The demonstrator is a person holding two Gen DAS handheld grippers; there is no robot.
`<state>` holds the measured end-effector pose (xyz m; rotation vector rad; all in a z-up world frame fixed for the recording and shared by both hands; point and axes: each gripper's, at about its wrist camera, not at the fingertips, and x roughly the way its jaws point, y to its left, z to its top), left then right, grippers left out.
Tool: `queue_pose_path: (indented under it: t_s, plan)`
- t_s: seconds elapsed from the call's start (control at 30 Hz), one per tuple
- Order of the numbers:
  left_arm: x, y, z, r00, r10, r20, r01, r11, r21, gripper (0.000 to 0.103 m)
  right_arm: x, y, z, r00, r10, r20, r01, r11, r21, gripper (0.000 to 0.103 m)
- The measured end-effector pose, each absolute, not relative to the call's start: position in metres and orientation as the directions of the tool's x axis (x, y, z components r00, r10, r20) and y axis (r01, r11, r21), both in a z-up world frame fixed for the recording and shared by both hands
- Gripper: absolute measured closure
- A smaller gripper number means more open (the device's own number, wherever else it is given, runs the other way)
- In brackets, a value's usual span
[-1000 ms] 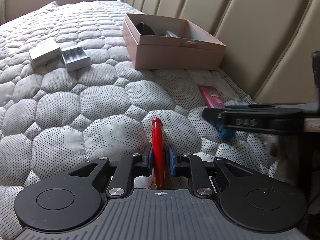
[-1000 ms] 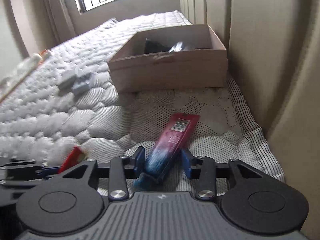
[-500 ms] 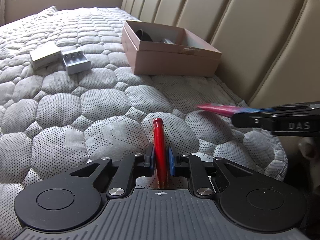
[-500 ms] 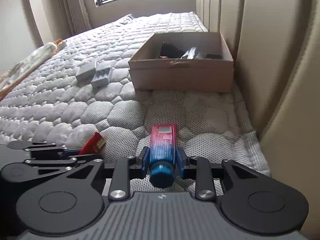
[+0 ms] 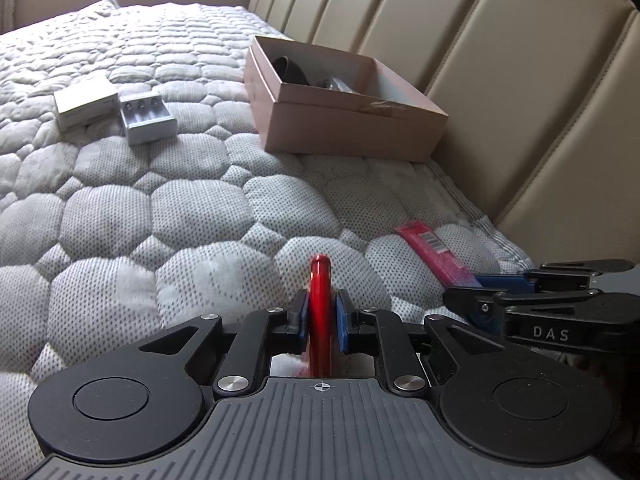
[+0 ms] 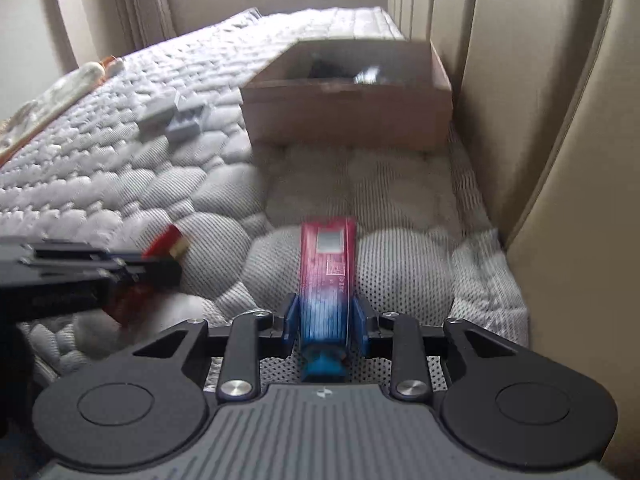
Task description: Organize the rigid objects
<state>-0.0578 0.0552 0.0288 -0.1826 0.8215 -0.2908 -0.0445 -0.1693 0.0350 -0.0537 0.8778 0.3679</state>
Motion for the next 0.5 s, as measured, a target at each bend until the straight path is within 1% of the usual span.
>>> queue_pose_path:
  t_s: [0.1,0.17,0.23,0.33,0.5]
  plan:
    - [-0.054,0.051,0.026,0.641,-0.313,-0.700,0.192,0.949,-0.248,0.088,-0.043,-0.168,0.031,0.593,0.294,-0.749,-0.335,0.937,0.102,0.074]
    - [-0.059,0.050,0.029,0.653,-0.319,-0.687,0.216,0.948,-0.235,0.088,-0.043,-0.167,0.030,0.598,0.291,-0.747,-0.342,0.935,0.092,0.074]
    - [-0.069,0.050,0.033,0.652,-0.363,-0.666,0.264,0.932,-0.249,0.088,-0.046,-0.167,0.032,0.600,0.291,-0.745,-0.355,0.932,0.078,0.074]
    - [-0.089,0.051,0.040,0.636,-0.412,-0.653,0.311,0.911,-0.271,0.089,-0.050,-0.172,0.039,0.589,0.323,-0.740,-0.370,0.923,0.108,0.074]
    - [-0.109,0.050,0.044,0.617,-0.427,-0.661,0.327,0.903,-0.278,0.090,-0.065,-0.187,0.061,0.618,0.358,-0.700,-0.382,0.915,0.130,0.074]
